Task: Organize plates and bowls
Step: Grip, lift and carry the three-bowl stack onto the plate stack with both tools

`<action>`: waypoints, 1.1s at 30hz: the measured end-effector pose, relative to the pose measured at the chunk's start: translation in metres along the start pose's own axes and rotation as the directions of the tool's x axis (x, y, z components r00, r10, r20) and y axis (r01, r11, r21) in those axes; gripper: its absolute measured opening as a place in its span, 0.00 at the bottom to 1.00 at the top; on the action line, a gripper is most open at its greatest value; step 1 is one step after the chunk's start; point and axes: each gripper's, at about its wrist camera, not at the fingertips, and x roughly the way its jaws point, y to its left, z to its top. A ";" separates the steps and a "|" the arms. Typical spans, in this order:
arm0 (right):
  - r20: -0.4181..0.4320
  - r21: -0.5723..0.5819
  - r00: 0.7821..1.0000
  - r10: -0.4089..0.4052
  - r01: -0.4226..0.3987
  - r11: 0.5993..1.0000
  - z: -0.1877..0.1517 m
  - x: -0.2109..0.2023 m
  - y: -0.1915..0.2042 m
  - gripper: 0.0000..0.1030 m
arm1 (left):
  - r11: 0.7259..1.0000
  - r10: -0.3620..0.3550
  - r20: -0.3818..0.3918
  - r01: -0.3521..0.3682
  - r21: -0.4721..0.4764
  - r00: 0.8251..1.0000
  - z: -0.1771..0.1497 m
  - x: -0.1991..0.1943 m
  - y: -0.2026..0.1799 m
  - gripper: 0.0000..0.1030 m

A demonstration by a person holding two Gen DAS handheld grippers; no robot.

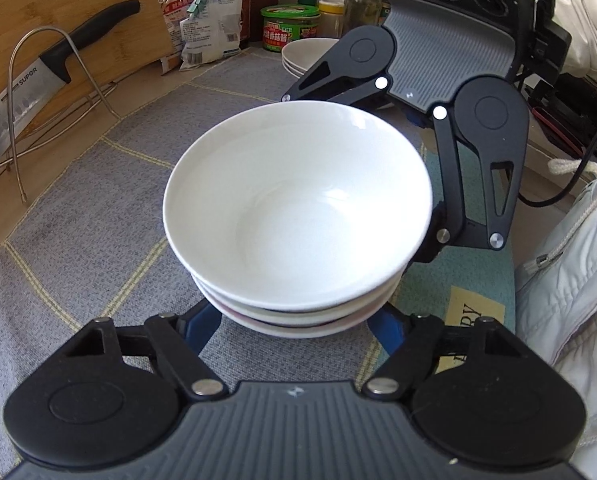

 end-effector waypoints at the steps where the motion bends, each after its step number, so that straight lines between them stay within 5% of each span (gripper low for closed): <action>1: -0.001 -0.002 1.000 -0.001 0.001 1.000 0.000 0.000 0.000 0.85 | 1.000 -0.002 0.000 0.002 0.001 1.000 0.000 0.000 0.000 0.77; 19: 0.004 0.000 0.999 -0.041 0.041 0.999 -0.001 -0.015 0.009 0.85 | 0.999 0.029 -0.015 -0.029 0.016 0.999 0.009 -0.004 -0.009 0.76; 33: 0.029 0.023 0.996 -0.086 0.086 0.996 -0.033 -0.073 0.001 0.85 | 0.997 0.047 0.007 -0.048 0.065 0.999 0.059 -0.001 -0.043 0.76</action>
